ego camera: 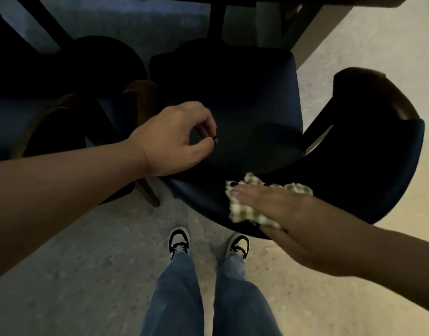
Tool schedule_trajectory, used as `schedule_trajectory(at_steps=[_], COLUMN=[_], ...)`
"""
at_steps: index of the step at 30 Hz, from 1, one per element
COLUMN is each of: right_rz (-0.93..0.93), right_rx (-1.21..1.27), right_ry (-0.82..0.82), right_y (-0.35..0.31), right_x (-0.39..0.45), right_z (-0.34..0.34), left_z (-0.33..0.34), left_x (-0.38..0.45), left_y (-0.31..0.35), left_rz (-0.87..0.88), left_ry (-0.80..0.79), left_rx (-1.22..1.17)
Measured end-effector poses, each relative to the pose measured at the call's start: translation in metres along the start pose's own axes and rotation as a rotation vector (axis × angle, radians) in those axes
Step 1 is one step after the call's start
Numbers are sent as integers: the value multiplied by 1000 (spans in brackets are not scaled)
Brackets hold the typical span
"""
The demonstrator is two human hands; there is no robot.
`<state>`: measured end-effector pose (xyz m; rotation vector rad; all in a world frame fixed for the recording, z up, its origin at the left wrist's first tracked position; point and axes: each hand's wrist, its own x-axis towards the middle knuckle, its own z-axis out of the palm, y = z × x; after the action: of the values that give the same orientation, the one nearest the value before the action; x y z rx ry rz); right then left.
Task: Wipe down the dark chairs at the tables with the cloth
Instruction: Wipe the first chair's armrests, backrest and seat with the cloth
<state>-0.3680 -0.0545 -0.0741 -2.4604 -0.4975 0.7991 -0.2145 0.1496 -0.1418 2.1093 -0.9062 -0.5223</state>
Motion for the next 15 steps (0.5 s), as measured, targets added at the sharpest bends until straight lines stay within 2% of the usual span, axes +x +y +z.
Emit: schedule_trajectory(at_steps=[4, 8, 10, 13, 15], right_rz=[176, 384, 480, 593, 564], right_rx=[72, 62, 68, 187, 351], right_ry=[25, -149, -183, -134, -53], right_y=[10, 43, 56, 61, 51], right_x=[36, 94, 118, 153, 178], right_z=[2, 12, 22, 36, 39], left_z=[0, 0, 0, 0, 1], left_x=[1, -1, -2, -2, -3], left_y=[-2, 0, 1, 1, -1], left_rz=[-5, 4, 14, 32, 48], left_ry=[-15, 34, 72, 118, 150], left_rx=[32, 28, 9, -2, -1])
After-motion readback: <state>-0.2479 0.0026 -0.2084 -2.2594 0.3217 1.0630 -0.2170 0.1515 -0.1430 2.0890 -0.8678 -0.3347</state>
